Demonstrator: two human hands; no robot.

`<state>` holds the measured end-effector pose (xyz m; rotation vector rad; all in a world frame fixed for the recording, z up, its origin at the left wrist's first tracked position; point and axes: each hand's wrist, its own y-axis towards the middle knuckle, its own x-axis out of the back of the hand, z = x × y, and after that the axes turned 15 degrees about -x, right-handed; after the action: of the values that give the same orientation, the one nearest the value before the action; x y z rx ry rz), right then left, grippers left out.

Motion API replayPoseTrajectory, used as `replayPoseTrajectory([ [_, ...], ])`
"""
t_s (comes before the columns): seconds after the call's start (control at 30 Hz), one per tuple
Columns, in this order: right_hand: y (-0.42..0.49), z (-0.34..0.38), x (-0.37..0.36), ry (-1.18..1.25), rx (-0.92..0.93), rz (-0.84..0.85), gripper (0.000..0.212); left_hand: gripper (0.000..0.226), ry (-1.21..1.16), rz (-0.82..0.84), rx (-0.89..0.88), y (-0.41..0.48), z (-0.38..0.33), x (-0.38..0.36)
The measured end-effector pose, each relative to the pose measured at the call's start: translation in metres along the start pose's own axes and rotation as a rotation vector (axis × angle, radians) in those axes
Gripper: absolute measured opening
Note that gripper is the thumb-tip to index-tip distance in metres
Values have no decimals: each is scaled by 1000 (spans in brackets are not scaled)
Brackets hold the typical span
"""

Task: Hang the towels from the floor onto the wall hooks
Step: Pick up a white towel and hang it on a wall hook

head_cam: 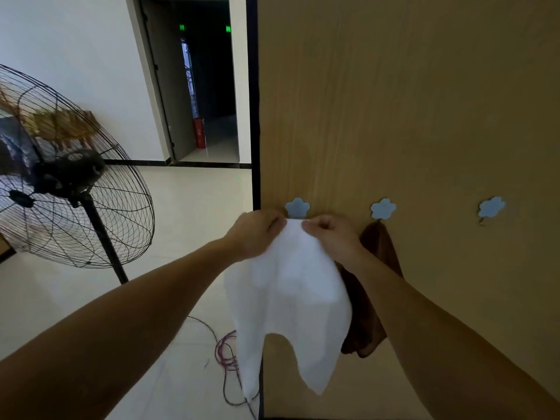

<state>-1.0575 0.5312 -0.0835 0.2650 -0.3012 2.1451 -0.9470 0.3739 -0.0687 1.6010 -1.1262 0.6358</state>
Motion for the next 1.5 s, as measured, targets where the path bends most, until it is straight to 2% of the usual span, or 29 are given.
replayPoseTrajectory([
  [0.07, 9, 7, -5, -99, 91, -184, 22, 28, 175, -173, -58, 6, -1, -6],
  [0.13, 17, 8, -9, -276, 188, -335, 35, 25, 273, -268, -37, 12, -4, -15],
  [0.2, 20, 4, -14, -462, 244, -463, 42, 24, 400, -253, -7, 16, -4, -25],
  [0.27, 21, -4, -19, -546, 239, -552, 38, 27, 497, -220, -17, 13, -3, -34],
  [0.33, 21, -14, -21, -576, 163, -564, 36, 25, 468, -195, 20, 7, -2, -40],
  [0.47, 21, -19, -22, -404, -38, -444, 30, 28, 251, -141, 163, 7, -5, -50],
  [0.53, 18, -18, -26, -459, -12, -478, 34, 33, 208, -108, 153, 7, -5, -50],
  [0.63, 14, -32, -33, -652, 152, -641, 31, 35, 293, -145, 59, 0, -6, -56],
  [0.7, 11, -42, -37, -564, 236, -541, 23, 39, 302, -245, 69, -6, -11, -61],
  [0.77, 5, -50, -39, -378, 267, -341, 20, 35, 306, -305, 71, -12, -14, -66],
  [0.87, 0, -59, -32, -263, 209, -114, 30, 34, 240, -199, 43, -15, -7, -62],
  [0.97, -6, -66, -30, -229, 108, 25, 34, 31, -34, -113, 58, -16, -5, -59],
  [1.03, -9, -65, -34, -259, 79, 28, 45, 47, -178, -34, 106, -18, -7, -62],
  [1.1, -6, -63, -37, -337, 63, 2, 48, 52, -267, 54, 112, -23, -5, -69],
  [1.17, -4, -61, -33, -470, 73, -62, 35, 47, -365, 110, 122, -30, -4, -72],
  [1.27, -5, -67, -19, -455, 126, -232, 30, 28, -558, 20, 225, -42, 1, -72],
  [1.33, -9, -72, -15, -440, 134, -296, 29, 14, -559, 5, 310, -47, 4, -76],
  [1.4, -6, -79, -21, -488, 40, -218, 20, 24, -473, 110, 413, -51, 9, -87],
  [1.47, -2, -78, -30, -539, -29, -152, 27, 36, -413, 198, 512, -51, 14, -99],
  [1.5, 0, -76, -32, -544, -46, -151, 23, 38, -428, 201, 545, -52, 16, -103],
])
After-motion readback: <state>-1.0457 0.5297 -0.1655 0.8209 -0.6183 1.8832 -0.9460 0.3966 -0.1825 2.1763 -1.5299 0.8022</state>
